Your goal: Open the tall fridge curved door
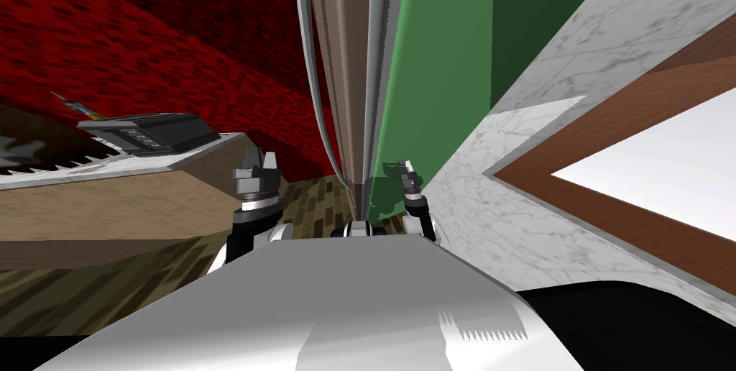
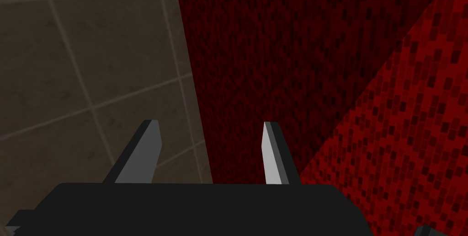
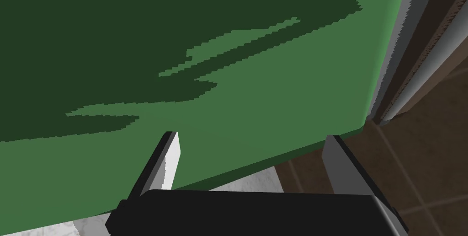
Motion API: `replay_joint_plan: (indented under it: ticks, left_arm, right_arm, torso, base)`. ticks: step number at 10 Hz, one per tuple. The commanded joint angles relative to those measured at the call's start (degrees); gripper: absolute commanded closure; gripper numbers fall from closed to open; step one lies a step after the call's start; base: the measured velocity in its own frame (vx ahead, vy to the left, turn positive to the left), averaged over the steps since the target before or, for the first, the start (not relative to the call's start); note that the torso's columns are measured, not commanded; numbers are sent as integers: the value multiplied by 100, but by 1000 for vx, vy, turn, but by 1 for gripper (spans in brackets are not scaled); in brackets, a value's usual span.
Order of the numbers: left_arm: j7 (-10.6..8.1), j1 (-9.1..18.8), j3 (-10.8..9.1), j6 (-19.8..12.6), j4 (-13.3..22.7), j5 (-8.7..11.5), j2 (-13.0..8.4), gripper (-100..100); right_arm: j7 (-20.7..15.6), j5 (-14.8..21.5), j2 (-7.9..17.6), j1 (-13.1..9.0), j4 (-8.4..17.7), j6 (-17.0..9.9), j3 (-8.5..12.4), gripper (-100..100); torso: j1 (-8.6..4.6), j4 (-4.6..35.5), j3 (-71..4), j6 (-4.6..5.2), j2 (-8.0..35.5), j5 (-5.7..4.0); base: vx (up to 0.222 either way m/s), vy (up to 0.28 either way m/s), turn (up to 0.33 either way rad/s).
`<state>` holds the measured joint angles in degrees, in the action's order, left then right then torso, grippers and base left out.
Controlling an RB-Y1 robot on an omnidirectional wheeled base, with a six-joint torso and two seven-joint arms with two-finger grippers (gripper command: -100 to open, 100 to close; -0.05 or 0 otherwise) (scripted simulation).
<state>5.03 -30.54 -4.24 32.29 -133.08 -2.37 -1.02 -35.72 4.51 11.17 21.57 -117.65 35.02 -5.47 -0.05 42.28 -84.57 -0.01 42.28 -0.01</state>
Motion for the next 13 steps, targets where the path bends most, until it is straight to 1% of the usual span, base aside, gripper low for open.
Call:
replay_joint_plan:
  ticks: [1,2,3,9,10,13]
  left_arm:
    - [0,0,0,0,0,0,0,0]
    - [0,0,0,0,0,0,0,0]
    - [0,0,0,0,0,0,0,0]
    - [0,0,0,0,0,0,0,0]
    - [0,0,0,0,0,0,0,0]
    - [0,0,0,0,0,0,1,0]
  right_arm:
    - [-435,67,17,-68,208,128,-47,-100]
    - [-533,67,17,-68,208,128,-47,-100]
    - [-533,67,17,-68,208,128,-47,-100]
    - [-533,67,17,-68,208,128,-47,-100]
    - [-716,173,-77,-138,349,193,-31,-100]
    - [-1037,356,-158,-256,579,308,-4,-100]
  torso:
    - [12,0,1,2,1,2]
    - [11,0,1,0,2,3]
    - [-4,0,0,0,0,-1]
    - [9,0,1,0,1,2]
    - [5,0,1,1,1,2]
    - [14,0,1,0,2,4]
  base:
    - [-7,48,-60]
    - [-2,6,8]
    - [0,0,0]
    - [-1,7,3]
    - [-2,25,-88]
    - [-7,56,-89]
